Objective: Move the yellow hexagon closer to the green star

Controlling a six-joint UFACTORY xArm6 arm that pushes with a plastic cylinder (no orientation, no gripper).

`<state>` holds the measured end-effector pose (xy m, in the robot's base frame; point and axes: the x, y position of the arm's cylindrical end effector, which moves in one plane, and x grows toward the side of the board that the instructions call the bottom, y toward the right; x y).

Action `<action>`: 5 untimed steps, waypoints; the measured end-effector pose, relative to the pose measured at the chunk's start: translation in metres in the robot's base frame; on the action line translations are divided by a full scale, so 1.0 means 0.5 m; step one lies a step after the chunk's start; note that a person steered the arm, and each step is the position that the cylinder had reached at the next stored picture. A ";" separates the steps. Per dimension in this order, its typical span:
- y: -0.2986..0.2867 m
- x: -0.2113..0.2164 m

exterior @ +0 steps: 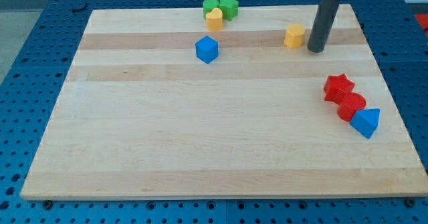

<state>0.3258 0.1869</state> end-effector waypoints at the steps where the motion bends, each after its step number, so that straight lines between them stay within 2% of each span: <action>1: -0.047 -0.024; 3: -0.216 -0.067; 4: -0.205 -0.080; 5: -0.143 -0.080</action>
<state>0.2859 0.1154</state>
